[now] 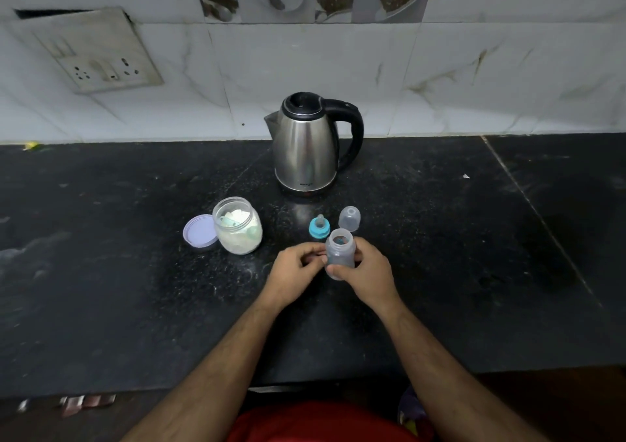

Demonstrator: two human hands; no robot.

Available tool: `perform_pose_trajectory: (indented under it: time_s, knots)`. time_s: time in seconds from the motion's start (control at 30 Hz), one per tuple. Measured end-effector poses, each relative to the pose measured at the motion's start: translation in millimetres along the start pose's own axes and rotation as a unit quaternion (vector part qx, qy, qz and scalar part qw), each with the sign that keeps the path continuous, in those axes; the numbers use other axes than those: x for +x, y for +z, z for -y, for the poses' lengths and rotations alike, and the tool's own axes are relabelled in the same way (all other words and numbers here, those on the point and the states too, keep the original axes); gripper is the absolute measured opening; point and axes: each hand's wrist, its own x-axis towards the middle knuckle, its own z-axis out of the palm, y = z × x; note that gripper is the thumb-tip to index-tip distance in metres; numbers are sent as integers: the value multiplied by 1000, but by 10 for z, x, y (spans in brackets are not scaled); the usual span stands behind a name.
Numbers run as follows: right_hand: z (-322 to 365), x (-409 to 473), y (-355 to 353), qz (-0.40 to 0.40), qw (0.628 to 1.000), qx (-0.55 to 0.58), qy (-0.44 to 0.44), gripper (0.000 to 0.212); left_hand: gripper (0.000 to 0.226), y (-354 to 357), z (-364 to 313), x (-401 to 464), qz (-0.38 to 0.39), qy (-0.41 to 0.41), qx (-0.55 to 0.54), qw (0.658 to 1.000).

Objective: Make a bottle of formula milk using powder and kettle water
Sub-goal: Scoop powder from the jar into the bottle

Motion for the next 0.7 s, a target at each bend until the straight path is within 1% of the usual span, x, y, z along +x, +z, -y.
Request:
perform_pose_trajectory:
  time_s: [0.1,0.2,0.3,0.53,0.7]
  knots:
    - [103,5,159,43,999,11,0,49,27,-139,115,-129,-24,-12,-6,1000]
    - [191,23,308,81,997,7,-11,50,29,-282,214,-216,-37,-32,17,999]
    - [269,47,473,103,994,-4,-26,51,30,-444,305,-279,-51,-48,25,997]
    - [388,116,702,99,994,-29,-20,48,33,-640,389,-265,-52,-71,47,995]
    - [441,124,767,89,995,-41,-12,49,35,-704,382,-246,-44,-80,36,995]
